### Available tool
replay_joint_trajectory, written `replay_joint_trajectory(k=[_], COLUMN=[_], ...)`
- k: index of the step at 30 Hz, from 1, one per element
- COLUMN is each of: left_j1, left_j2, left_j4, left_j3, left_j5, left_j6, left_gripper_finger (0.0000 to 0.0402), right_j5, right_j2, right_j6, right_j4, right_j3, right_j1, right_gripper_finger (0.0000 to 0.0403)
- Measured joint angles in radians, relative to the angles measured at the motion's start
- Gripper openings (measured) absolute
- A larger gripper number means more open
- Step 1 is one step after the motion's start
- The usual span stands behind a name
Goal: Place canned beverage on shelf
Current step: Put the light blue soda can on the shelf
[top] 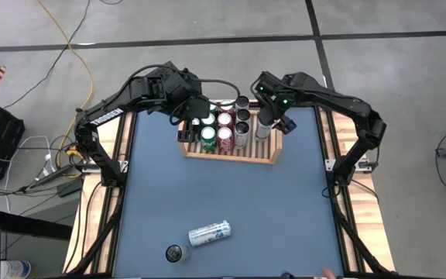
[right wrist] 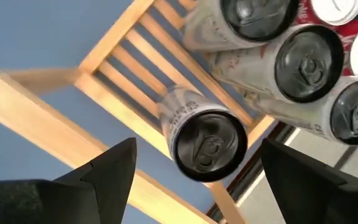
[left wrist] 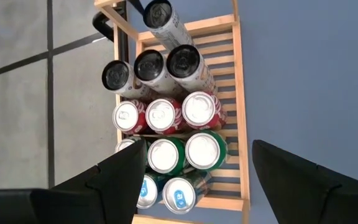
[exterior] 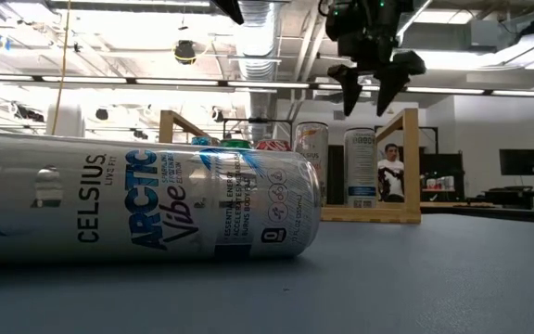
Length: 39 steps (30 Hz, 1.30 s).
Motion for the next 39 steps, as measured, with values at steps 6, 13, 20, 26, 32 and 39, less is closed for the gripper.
replay_joint_trajectory(k=[6,13,20,26,32,39], left_j1=[0.0,0.0,0.0,0.0,0.0,0.0], left_j2=[0.0,0.0,0.0,0.0,0.0,0.0], left_j4=[-0.001,0.0,0.0,-0.001,-0.008,-0.009], left_j3=[0.0,0.0,0.0,0.0,0.0,0.0], left_j5=[0.0,0.0,0.0,0.0,0.0,0.0], left_j6=[0.007,0.007,0.007,0.007,0.006,0.006], left_gripper_finger=[0.0279,0.0279,0.0279,0.0279,0.0279,0.0279], right_j5=[0.041,0.041,0.04,0.04,0.036,0.042], right_j2=[0.0,0.0,0.014,0.02,0.021,0.019], right_j6=[-0.114,-0.16,-0.242,-0.242,-0.241,-0.149], right_j4=[0.044,0.164,0.179,0.202,0.164,0.166], right_j3=[-0.052,-0.111,-0.133,-0.135,-0.135,-0.135], right_j1=[-0.017,-0.036,-0.032,-0.027,-0.032,-0.015], right_gripper_finger=[0.0329,0.0329,0.0329,0.0324,0.0278,0.0217])
